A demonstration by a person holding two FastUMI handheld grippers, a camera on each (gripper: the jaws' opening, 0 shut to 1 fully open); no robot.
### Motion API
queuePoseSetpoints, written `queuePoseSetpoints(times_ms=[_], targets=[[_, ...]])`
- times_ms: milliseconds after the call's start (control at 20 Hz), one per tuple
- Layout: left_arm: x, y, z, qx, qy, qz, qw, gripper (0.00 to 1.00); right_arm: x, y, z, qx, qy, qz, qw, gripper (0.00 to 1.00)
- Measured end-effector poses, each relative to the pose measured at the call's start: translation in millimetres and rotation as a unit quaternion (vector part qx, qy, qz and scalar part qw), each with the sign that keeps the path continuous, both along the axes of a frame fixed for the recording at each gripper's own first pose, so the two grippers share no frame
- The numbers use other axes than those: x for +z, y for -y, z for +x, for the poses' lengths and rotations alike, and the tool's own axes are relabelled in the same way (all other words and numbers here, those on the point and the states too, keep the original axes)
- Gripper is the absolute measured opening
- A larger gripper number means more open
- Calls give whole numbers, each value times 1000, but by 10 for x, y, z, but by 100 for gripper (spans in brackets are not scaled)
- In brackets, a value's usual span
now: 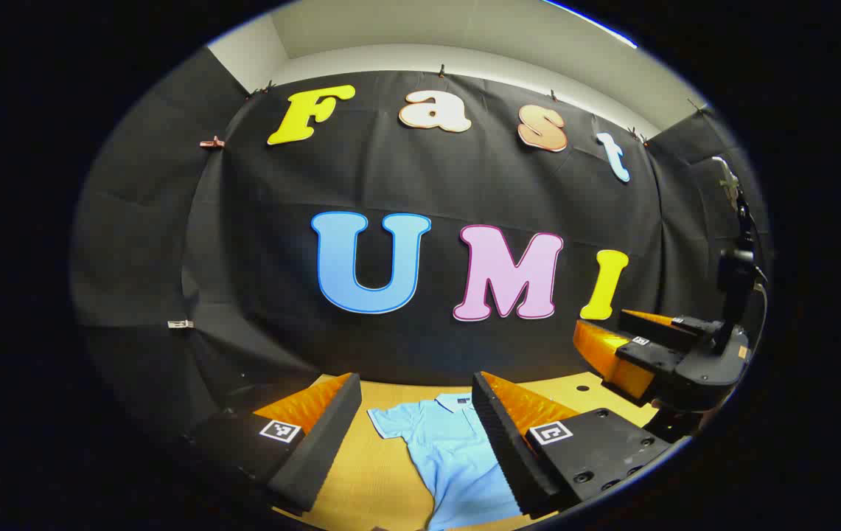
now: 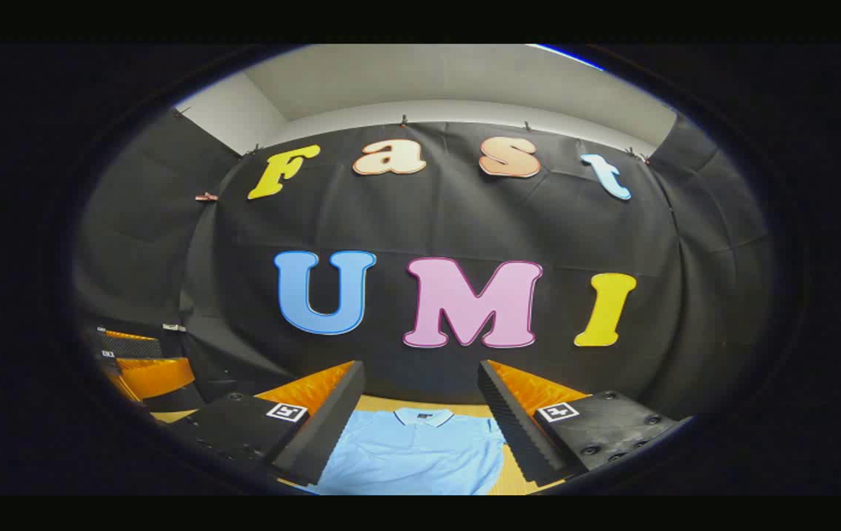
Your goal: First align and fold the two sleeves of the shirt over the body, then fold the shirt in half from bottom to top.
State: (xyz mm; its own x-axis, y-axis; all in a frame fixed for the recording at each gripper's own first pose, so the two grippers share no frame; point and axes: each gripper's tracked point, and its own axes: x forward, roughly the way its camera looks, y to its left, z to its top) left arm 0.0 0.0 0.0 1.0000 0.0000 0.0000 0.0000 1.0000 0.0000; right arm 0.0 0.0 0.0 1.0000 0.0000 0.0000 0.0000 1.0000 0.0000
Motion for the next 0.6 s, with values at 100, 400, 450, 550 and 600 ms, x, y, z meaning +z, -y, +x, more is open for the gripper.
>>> queuePoseSetpoints(times_ms=[100, 400, 450, 550, 600], targets=[[53, 29, 48, -3, 11, 6, 1000, 97, -45, 57, -2, -4, -6, -6, 1000, 96], [-15, 78, 394, -5, 2, -9, 1000, 97, -63, 505, 6, -45, -14, -17, 999, 96], [-40, 72, 468, -3, -3, -11, 1000, 97, -86, 588, 23, -51, -18, -18, 998, 97], [-80, 40, 625, 4, -13, -16, 1000, 97, -160, 770, 64, -62, -29, -15, 998, 97], [-105, 36, 700, 6, -17, -22, 1000, 97, -203, 846, 83, -66, -36, -14, 997, 95]])
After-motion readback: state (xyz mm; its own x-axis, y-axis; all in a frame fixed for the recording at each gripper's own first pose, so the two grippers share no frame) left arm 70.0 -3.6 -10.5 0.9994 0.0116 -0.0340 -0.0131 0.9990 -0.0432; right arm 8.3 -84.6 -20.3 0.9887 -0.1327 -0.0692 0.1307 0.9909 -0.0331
